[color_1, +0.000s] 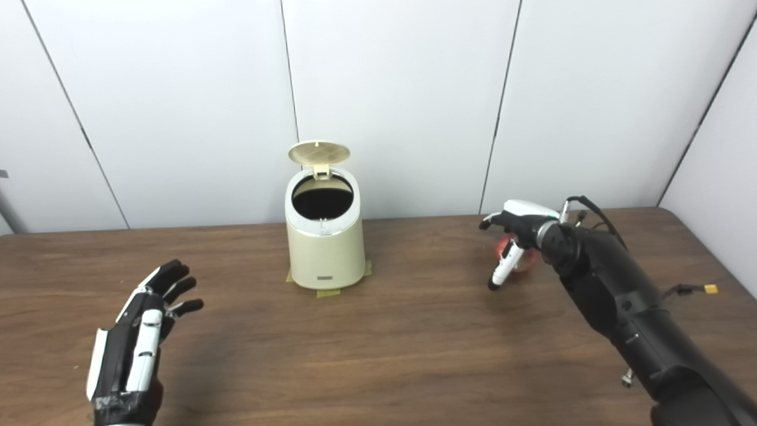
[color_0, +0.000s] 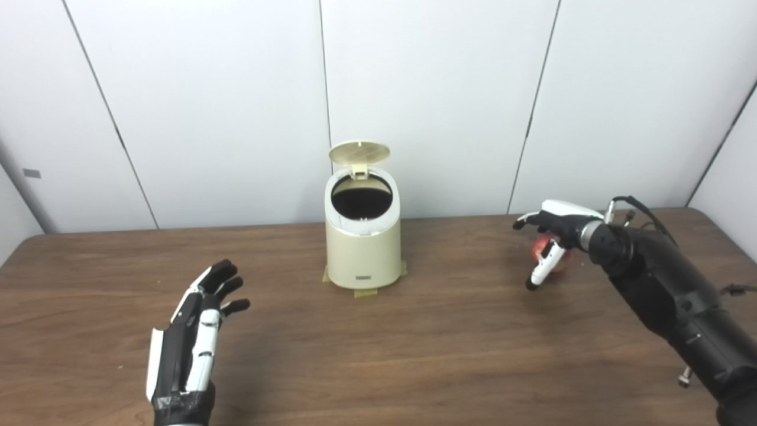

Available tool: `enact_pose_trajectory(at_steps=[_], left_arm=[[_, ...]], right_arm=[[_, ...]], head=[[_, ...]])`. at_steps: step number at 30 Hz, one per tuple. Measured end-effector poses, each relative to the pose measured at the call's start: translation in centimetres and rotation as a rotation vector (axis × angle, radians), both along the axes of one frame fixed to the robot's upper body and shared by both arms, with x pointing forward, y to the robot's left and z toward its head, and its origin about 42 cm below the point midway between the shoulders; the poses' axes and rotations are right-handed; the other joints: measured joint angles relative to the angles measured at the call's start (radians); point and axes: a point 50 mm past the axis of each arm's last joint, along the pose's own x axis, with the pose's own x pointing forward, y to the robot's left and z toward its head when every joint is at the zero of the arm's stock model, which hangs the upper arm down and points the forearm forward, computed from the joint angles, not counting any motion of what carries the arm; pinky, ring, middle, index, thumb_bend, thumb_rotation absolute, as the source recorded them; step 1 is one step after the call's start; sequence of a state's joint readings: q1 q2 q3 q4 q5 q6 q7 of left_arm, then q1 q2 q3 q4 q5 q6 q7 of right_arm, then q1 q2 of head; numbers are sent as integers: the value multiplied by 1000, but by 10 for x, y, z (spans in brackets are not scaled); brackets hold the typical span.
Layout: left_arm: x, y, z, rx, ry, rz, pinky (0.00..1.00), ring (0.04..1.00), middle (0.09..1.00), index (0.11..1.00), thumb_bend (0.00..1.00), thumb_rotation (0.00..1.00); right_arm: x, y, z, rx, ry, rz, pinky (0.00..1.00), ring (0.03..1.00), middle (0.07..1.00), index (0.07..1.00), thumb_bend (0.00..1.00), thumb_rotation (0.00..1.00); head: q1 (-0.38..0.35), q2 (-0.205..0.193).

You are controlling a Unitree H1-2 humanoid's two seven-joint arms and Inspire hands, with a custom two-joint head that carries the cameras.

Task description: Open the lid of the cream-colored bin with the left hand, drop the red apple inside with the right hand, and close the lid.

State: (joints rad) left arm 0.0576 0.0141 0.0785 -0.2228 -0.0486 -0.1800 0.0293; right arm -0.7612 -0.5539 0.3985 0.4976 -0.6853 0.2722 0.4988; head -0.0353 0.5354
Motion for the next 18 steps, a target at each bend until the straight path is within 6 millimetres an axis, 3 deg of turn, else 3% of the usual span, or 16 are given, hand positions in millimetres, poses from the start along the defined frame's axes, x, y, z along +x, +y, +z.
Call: enact_pose_trajectory(at_steps=[11,15,18], left_arm=[[0,0,0,5,0,2,680,808,837,818,279,718],[0,0,0,5,0,2,676,801,832,816,281,717],[0,0,0,4,1,2,679,802,831,815,277,711]], right_arm=[[5,14,3,-308,47,56,533,745,860,779,989,228],[5,15,2,-393,39,83,480,730,825,779,962,178],[5,17,3,-427,39,96,496,762,852,786,965,165]], head=[[0,6],[2,9],[2,9]])
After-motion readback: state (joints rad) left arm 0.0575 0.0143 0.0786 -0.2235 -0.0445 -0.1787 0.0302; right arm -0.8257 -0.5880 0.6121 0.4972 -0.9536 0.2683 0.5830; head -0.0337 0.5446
